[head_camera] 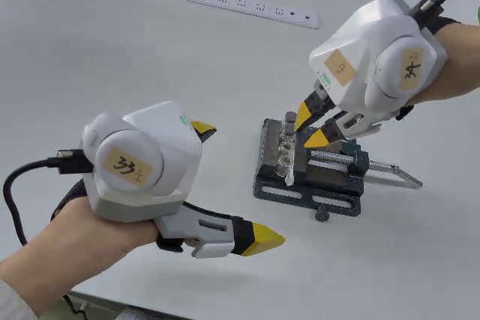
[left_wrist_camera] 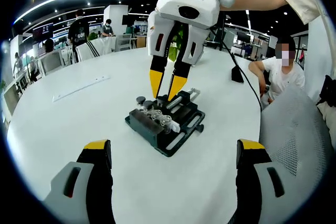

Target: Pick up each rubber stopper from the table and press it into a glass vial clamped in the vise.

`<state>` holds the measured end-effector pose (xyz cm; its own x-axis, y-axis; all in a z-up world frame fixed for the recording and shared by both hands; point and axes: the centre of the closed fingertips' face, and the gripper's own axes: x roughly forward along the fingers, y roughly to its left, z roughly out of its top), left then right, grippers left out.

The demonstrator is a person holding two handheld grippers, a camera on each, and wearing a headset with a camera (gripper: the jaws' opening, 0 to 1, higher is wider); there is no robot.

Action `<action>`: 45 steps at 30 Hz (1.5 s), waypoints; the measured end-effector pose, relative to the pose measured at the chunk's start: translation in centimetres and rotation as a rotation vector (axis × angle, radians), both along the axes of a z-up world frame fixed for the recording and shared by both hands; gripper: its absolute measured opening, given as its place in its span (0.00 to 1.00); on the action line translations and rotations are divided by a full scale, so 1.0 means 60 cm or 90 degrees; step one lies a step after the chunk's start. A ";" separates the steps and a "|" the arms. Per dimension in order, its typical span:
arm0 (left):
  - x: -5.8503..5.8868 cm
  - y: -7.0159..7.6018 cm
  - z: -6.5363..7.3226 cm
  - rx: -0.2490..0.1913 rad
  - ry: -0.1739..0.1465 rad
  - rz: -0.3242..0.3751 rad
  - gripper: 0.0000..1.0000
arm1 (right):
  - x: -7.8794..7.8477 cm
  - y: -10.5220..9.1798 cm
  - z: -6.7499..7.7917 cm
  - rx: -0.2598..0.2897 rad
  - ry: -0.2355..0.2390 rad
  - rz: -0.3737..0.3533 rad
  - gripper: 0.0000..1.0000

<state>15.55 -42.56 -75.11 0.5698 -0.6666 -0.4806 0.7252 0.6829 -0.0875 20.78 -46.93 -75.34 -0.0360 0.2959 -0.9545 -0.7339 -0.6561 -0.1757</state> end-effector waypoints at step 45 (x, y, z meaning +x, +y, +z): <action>-0.002 0.009 -0.011 -0.015 0.014 0.014 0.95 | 0.009 0.017 -0.029 -0.079 0.038 -0.018 0.04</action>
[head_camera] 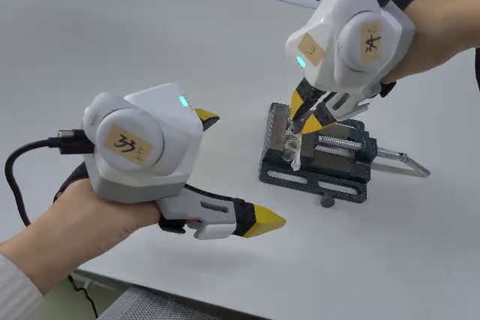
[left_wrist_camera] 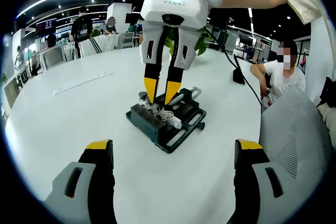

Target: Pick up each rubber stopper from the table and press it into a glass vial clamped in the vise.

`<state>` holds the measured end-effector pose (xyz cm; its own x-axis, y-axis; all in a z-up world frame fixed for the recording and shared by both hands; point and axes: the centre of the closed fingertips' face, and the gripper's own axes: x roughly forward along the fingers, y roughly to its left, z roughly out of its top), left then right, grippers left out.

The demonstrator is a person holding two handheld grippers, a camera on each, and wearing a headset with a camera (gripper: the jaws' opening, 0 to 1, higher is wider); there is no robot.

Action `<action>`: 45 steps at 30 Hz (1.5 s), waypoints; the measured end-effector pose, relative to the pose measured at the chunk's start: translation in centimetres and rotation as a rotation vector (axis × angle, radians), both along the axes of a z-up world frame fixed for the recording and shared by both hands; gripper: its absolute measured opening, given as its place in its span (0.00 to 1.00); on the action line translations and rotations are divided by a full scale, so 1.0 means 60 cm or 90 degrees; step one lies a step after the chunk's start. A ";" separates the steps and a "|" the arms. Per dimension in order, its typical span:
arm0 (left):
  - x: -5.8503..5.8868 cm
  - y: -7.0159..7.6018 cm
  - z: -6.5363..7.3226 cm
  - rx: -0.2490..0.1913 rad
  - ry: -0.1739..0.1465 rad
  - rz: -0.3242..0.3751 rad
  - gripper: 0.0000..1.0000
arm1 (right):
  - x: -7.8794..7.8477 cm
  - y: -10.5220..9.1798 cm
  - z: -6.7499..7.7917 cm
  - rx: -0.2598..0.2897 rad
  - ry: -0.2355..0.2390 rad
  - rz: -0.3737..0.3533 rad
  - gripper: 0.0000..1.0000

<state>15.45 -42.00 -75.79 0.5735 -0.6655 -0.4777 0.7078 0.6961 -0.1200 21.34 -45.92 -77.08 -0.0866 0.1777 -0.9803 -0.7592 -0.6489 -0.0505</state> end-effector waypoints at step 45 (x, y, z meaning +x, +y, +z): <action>-0.003 -0.009 -0.003 -0.004 0.008 -0.003 0.91 | 0.000 -0.003 -0.003 -0.040 -0.020 -0.003 0.07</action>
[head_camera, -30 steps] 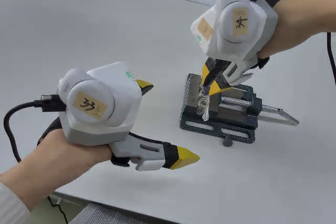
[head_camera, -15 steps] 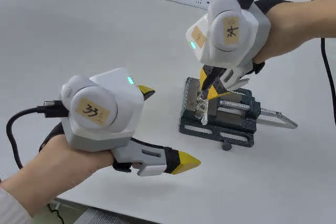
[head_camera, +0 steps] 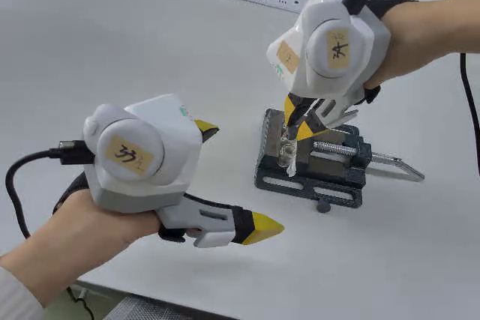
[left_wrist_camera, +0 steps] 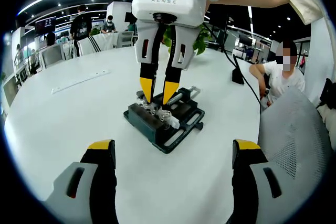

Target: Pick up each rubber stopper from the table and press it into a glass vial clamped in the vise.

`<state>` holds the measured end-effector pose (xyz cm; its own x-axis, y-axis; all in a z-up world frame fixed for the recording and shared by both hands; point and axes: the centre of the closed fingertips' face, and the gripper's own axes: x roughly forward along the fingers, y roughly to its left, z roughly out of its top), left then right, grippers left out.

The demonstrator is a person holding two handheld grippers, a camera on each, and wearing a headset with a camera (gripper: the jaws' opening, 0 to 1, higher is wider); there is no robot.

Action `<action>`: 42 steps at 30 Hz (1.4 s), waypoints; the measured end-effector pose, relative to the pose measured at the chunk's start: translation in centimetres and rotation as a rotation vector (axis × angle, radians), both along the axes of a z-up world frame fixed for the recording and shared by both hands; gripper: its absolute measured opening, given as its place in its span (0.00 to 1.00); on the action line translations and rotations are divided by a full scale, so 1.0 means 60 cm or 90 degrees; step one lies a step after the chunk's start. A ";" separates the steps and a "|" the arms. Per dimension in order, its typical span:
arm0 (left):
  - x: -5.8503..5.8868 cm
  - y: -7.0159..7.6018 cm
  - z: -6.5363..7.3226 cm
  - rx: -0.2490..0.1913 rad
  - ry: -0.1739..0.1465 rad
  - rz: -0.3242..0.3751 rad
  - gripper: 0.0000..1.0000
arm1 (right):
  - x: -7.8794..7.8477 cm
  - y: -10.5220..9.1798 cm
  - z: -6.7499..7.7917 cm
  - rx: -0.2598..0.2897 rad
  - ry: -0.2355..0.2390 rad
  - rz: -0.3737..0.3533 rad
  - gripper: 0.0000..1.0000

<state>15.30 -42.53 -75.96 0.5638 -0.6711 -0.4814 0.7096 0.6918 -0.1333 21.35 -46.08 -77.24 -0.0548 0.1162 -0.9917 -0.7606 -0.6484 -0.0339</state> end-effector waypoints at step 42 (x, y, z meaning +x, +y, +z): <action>0.009 0.007 -0.001 0.002 0.001 0.003 0.91 | 0.003 0.002 0.016 0.067 0.101 -0.141 0.01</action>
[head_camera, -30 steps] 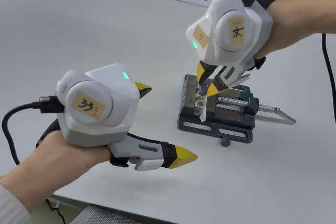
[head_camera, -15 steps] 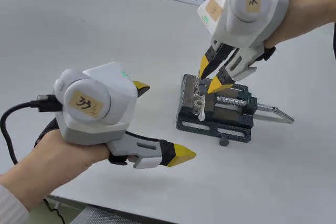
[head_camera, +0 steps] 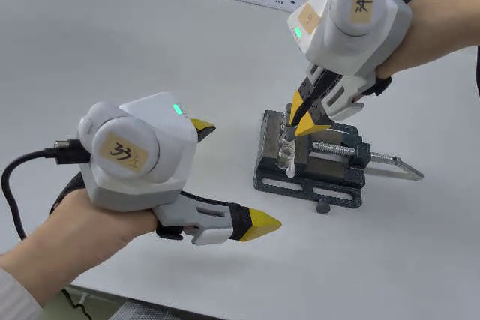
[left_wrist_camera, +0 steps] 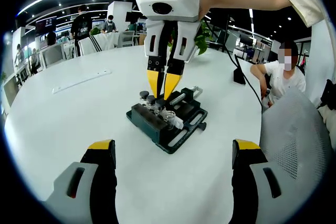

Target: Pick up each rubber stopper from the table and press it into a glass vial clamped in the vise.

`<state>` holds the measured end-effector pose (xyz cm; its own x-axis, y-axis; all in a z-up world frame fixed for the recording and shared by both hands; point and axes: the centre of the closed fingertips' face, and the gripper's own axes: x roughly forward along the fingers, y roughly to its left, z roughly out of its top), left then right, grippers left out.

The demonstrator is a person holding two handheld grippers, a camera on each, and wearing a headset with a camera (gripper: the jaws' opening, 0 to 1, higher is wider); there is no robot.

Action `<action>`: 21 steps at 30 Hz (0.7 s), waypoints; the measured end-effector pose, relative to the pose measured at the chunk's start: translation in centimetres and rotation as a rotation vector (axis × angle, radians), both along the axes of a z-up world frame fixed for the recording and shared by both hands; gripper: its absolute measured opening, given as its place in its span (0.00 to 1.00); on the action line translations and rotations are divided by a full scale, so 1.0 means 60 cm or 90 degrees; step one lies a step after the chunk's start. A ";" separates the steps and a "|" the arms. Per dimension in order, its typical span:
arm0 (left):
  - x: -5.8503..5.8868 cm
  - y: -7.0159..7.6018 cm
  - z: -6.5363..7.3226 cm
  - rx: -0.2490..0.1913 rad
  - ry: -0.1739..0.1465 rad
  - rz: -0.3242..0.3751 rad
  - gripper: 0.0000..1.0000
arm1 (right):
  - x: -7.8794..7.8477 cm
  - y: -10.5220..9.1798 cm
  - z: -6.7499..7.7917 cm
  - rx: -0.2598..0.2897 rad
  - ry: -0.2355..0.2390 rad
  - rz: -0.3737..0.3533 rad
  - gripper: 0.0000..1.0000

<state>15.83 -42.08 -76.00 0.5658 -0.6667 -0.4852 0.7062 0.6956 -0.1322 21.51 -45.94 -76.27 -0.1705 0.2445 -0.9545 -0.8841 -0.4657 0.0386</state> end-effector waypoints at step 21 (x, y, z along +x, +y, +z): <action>-0.001 0.000 -0.007 0.000 0.009 0.000 0.90 | 0.000 0.002 -0.007 -0.011 -0.001 -0.017 0.00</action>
